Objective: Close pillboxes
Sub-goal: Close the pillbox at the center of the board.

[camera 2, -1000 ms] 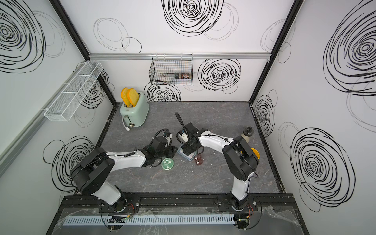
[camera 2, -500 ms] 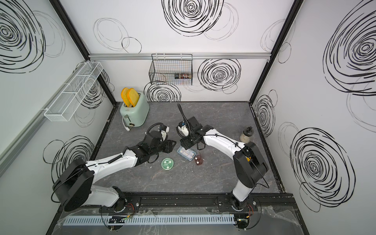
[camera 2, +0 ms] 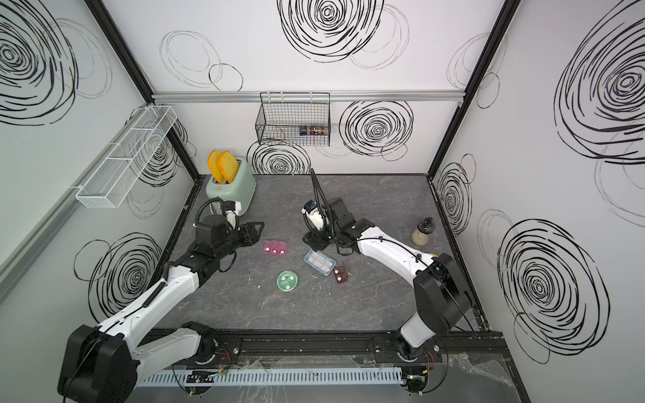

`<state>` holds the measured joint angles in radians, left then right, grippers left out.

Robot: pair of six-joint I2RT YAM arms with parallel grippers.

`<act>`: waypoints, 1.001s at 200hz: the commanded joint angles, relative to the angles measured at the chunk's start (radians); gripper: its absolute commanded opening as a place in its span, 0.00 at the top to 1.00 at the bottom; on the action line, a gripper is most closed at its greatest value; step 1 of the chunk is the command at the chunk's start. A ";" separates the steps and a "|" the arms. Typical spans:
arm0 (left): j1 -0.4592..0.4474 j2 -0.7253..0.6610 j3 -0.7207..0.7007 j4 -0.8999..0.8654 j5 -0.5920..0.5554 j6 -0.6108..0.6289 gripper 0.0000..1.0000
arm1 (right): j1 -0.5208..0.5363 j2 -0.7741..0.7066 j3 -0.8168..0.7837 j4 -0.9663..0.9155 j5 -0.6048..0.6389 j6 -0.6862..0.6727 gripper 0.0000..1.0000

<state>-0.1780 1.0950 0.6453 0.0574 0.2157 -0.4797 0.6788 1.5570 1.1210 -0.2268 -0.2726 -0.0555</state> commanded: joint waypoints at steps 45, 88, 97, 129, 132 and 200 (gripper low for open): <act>0.142 0.048 -0.156 0.246 0.038 -0.152 0.47 | -0.001 0.146 0.105 0.168 -0.130 -0.097 0.31; 0.073 0.213 -0.177 0.367 0.033 -0.171 0.50 | 0.004 0.322 0.266 0.080 -0.189 -0.135 0.42; 0.062 0.241 -0.175 0.379 0.031 -0.168 0.50 | 0.005 0.348 0.287 0.071 -0.194 -0.130 0.44; 0.045 0.318 -0.184 0.426 0.023 -0.166 0.53 | 0.017 0.417 0.337 0.051 -0.182 -0.103 0.51; 0.045 0.324 -0.185 0.430 0.022 -0.166 0.54 | 0.017 0.422 0.340 0.050 -0.180 -0.098 0.51; 0.011 0.404 -0.196 0.470 0.008 -0.154 0.56 | 0.045 0.493 0.370 0.028 -0.169 -0.069 0.58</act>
<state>-0.1562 1.4857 0.4637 0.4557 0.2382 -0.6289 0.7105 2.0262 1.4612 -0.1669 -0.4351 -0.1303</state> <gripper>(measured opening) 0.447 0.425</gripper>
